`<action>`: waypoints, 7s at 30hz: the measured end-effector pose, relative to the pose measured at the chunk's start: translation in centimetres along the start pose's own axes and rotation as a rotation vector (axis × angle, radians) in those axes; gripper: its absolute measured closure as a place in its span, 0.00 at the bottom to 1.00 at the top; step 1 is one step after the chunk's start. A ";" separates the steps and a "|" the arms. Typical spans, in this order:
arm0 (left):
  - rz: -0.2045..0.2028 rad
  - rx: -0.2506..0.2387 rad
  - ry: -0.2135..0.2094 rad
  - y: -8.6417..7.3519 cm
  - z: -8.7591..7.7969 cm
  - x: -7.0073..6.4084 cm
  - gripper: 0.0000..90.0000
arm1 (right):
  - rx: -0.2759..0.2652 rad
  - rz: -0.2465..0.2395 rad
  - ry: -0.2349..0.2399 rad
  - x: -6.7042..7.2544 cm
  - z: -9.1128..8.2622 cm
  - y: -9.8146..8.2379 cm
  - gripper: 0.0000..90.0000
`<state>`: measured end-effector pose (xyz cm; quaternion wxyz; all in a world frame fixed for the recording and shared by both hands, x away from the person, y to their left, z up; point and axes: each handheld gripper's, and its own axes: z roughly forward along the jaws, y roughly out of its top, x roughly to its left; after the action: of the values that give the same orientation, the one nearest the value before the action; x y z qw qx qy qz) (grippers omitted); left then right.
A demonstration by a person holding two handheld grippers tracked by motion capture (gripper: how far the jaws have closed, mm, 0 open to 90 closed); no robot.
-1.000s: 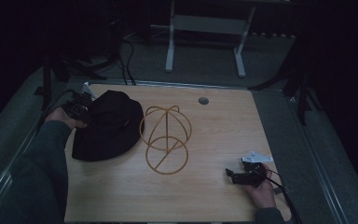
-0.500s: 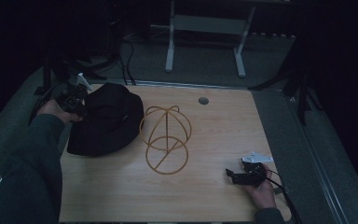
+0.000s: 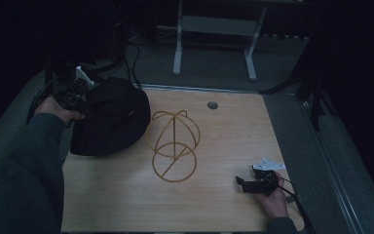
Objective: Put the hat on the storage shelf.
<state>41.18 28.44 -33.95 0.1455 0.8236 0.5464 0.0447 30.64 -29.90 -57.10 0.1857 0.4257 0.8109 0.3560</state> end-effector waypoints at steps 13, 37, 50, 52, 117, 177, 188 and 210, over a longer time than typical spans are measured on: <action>0.000 -0.030 -0.010 0.2 -1.3 -0.3 0.98 | -0.001 -0.002 0.000 0.0 0.0 0.0 0.16; 0.071 -0.070 -0.036 0.9 -4.9 -1.6 0.98 | 0.000 -0.003 0.001 0.0 0.0 0.0 0.16; 0.107 -0.107 -0.045 1.0 -7.2 -2.3 0.98 | 0.000 -0.002 0.001 0.0 0.0 0.0 0.16; 0.111 -0.108 -0.045 1.0 -7.4 -2.4 0.98 | 0.000 -0.002 0.001 0.0 0.0 0.0 0.16; 0.336 -0.235 -0.269 1.2 -11.3 -5.4 0.98 | 0.000 -0.005 0.001 0.0 -0.1 -0.1 0.16; 0.437 -0.090 -0.195 3.4 -3.5 -12.8 0.55 | 0.001 -0.001 0.002 0.1 -0.1 -0.1 0.16; 0.355 -0.175 -0.164 2.6 -4.2 -10.7 0.38 | 0.001 -0.001 0.002 0.1 -0.1 -0.1 0.16; 0.146 -0.288 -0.103 1.4 -4.7 -6.3 0.42 | 0.001 0.000 0.002 0.1 -0.1 -0.1 0.16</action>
<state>38.82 23.03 -28.53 0.2862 0.8330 0.4647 0.0906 30.48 -29.90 -57.09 0.1844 0.4255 0.8113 0.3559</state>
